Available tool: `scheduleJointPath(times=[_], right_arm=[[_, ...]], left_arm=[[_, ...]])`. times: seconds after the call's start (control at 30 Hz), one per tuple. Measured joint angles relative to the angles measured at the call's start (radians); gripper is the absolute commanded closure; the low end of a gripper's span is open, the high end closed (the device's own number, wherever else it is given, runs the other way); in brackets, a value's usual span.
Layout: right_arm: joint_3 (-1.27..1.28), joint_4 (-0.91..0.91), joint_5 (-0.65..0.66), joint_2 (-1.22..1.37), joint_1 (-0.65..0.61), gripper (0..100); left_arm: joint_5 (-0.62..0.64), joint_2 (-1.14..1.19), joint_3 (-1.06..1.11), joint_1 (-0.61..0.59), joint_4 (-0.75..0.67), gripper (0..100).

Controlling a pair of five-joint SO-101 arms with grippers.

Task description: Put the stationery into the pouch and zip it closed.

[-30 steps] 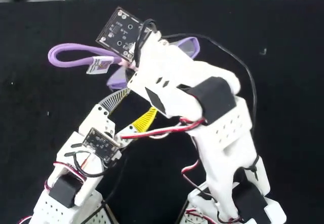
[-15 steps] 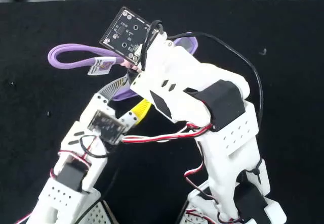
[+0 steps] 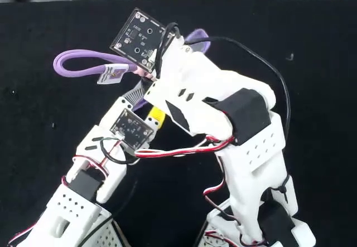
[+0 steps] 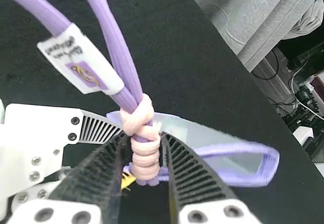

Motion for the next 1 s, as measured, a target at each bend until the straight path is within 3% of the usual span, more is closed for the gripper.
scheduleJointPath(times=[0.2, 0.43, 1.0], right_arm=[[0.000, 0.000, 0.000, 0.000, 0.005, 98.8], [0.006, -0.081, -0.003, 0.000, 0.137, 98.8], [0.164, -0.324, -0.005, 0.002, 0.295, 98.8]], left_arm=[[0.000, 0.000, 0.000, 0.000, 0.000, 97], [-0.005, -0.011, 0.041, 0.000, -0.009, 97], [0.026, -0.011, 0.057, -0.035, -0.020, 97]])
